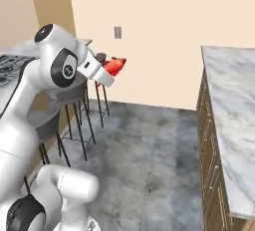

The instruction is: Take the cheese, fish, and mushroom from the fridge and place them on the plate on the dining counter to create an appetizer plate.

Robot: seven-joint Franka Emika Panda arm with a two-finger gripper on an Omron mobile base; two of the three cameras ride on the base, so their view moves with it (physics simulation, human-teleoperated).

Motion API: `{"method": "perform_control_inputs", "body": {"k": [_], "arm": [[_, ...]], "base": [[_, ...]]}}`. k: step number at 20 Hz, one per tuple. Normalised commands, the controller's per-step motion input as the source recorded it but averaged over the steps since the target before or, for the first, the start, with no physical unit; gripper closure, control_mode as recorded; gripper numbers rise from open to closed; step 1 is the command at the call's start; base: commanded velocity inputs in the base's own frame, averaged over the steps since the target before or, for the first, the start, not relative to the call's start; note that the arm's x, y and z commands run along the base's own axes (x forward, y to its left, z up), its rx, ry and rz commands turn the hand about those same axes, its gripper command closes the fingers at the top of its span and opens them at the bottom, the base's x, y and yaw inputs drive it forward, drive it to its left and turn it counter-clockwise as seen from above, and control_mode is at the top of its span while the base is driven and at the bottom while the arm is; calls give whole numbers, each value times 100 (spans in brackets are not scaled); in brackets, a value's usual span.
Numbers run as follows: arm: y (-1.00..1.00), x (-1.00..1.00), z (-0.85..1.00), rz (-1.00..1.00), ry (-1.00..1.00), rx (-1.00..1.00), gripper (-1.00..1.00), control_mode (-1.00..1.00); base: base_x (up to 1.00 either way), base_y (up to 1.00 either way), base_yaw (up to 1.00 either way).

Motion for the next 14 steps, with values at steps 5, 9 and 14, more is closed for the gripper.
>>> {"method": "perform_control_inputs", "body": {"k": [5,9,14], "arm": [[0,0,0,0,0,0,100,100],[0,0,0,0,0,0,100,100],[0,0,0,0,0,0,100,100]], "base": [[100,-64,54],[100,-58,57],[100,-67,55]]}}
